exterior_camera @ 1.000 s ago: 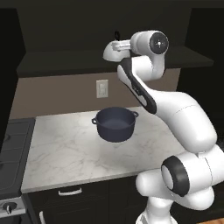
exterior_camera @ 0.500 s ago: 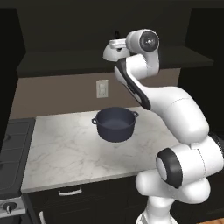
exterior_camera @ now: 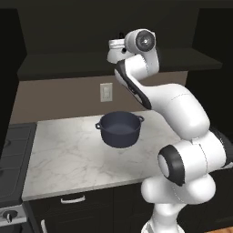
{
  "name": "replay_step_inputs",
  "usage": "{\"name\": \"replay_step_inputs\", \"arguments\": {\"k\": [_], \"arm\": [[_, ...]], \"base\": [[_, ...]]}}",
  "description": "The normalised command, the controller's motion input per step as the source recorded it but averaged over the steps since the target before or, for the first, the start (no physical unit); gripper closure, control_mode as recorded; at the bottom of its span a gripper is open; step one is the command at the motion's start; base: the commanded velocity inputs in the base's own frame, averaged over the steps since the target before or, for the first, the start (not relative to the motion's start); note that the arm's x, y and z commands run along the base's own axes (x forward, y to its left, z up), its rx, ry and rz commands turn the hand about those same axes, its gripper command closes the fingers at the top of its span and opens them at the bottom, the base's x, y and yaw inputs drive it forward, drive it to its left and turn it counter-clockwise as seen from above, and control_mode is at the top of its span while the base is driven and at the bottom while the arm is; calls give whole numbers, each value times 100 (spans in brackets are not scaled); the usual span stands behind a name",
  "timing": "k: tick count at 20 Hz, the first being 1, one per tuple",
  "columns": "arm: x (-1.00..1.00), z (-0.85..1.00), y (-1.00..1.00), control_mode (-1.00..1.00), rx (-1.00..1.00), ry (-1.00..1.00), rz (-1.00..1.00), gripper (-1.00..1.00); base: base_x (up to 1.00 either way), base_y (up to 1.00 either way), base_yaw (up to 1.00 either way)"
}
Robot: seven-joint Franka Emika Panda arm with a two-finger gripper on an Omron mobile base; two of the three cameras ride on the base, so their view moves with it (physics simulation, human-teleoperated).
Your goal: Pick the kettle from the cabinet and place it on a stove burner. Then pick the pot from the counter and place it on another stove burner. Finally, turn both burners on.
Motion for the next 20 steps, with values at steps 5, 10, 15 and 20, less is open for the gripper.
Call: {"name": "replay_step_inputs", "arguments": {"k": [5, 10, 15, 20], "arm": [[28, 0, 13, -100, 0, 2, 0, -100], [30, 0, -2, -100, 1, 5, 0, -100], [14, 0, -13, -100, 2, 0, 0, -100], [5, 0, -2, -100, 1, 0, 0, -100]], "base": [[0, 0, 0], [0, 0, 0], [0, 0, 0], [0, 0, 0]]}}
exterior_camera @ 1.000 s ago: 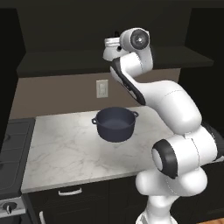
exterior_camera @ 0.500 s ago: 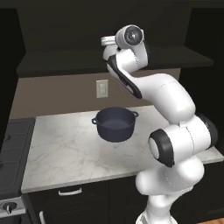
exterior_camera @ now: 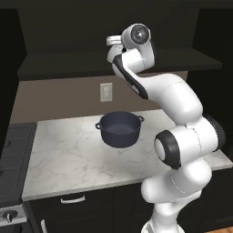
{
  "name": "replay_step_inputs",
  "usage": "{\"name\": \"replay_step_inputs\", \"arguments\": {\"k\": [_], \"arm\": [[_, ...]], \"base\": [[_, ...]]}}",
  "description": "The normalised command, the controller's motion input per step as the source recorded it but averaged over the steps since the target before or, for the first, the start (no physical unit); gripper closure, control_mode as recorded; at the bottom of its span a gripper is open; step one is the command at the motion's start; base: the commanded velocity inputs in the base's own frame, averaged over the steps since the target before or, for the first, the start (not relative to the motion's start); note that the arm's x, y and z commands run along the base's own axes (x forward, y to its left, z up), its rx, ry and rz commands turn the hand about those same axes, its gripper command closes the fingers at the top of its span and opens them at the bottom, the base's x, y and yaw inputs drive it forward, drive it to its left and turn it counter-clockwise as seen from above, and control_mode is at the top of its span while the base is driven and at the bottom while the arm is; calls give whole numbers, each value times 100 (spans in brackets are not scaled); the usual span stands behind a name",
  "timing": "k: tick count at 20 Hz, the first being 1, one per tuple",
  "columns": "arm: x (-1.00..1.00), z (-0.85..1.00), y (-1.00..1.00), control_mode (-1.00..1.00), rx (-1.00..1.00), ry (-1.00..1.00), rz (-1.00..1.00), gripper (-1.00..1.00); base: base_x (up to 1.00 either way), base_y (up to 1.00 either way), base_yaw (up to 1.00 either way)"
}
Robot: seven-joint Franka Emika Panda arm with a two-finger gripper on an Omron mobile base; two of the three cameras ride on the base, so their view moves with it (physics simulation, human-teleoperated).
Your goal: Pick the kettle from the cabinet and place it on a stove burner. Then pick the pot from the counter and place it on another stove burner. Finally, turn both burners on.
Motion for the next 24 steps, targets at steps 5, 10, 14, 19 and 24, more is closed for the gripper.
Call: {"name": "replay_step_inputs", "arguments": {"k": [5, 10, 14, 19, 24], "arm": [[7, 0, 11, -100, 0, 0, 0, -100], [16, 0, 4, -100, 0, 0, 0, -100], [15, 0, 0, -100, 0, 0, 0, -100], [13, 0, 0, -100, 0, 0, 0, -100], [12, 0, 0, -100, 0, 0, 0, -100]], "base": [[0, 0, 0], [0, 0, 0], [0, 0, 0], [0, 0, 0], [0, 0, 0]]}}
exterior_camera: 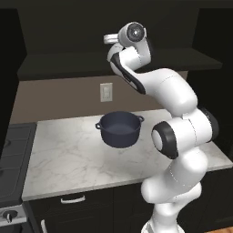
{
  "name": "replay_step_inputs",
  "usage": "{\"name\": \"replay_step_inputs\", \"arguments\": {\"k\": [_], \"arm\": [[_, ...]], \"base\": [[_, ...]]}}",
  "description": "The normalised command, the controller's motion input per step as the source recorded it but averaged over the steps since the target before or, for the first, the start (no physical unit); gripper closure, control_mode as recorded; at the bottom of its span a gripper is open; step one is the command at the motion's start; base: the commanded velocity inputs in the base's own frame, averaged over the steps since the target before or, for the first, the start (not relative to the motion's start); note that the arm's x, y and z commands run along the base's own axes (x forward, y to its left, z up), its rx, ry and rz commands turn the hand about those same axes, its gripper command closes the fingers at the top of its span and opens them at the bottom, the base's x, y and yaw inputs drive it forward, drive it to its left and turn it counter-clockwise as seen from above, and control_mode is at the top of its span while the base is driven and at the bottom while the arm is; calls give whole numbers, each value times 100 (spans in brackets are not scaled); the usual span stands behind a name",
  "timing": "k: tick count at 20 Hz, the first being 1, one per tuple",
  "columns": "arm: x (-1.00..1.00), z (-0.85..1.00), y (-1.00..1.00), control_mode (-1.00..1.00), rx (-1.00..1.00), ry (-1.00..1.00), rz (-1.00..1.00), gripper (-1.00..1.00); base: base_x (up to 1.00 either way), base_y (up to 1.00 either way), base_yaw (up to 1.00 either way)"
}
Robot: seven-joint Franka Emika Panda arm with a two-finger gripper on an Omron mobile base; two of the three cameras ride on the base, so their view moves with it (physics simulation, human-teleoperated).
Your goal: Pick the kettle from the cabinet and place it on a stove burner. Then pick the pot from the counter and place it on another stove burner. Finally, turn both burners on.
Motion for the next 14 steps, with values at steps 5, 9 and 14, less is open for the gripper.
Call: {"name": "replay_step_inputs", "arguments": {"k": [5, 9, 14], "arm": [[13, 0, 0, -100, 0, 0, 0, -100], [10, 0, 0, -100, 0, 0, 0, -100], [0, 0, 0, -100, 0, 0, 0, -100]], "base": [[0, 0, 0], [0, 0, 0], [0, 0, 0]]}}
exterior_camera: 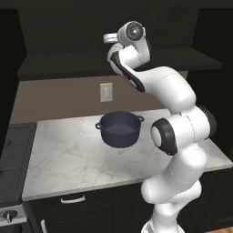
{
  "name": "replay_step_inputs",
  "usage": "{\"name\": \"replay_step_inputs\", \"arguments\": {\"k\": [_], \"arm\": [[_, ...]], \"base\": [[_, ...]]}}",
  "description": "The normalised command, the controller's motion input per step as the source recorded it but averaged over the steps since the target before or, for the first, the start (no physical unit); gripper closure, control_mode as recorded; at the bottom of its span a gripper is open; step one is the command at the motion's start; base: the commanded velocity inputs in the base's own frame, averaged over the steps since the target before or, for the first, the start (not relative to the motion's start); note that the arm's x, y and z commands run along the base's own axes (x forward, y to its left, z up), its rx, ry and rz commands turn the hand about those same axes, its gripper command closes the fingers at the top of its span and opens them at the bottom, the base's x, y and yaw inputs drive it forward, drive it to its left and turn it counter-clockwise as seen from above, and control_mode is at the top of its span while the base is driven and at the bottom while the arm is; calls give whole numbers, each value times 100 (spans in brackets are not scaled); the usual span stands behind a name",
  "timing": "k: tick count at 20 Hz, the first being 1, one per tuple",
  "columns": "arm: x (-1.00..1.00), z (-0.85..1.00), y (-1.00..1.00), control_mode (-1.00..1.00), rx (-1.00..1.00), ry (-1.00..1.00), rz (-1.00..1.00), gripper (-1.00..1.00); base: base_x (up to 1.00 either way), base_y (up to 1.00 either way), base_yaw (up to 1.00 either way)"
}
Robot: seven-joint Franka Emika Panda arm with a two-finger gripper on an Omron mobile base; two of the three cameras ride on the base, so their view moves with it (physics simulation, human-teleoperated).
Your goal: Pick the kettle from the cabinet and place it on a stove burner. Then pick the pot from the counter and place it on another stove burner. Finally, turn both burners on.
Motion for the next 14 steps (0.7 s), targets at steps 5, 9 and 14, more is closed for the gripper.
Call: {"name": "replay_step_inputs", "arguments": {"k": [5, 9, 14], "arm": [[4, 0, 0, -100, 0, 1, 0, 100], [1, 0, 0, -100, 0, 0, 0, 100], [0, 0, 0, -100, 0, 0, 0, 100]], "base": [[0, 0, 0], [0, 0, 0], [0, 0, 0]]}}
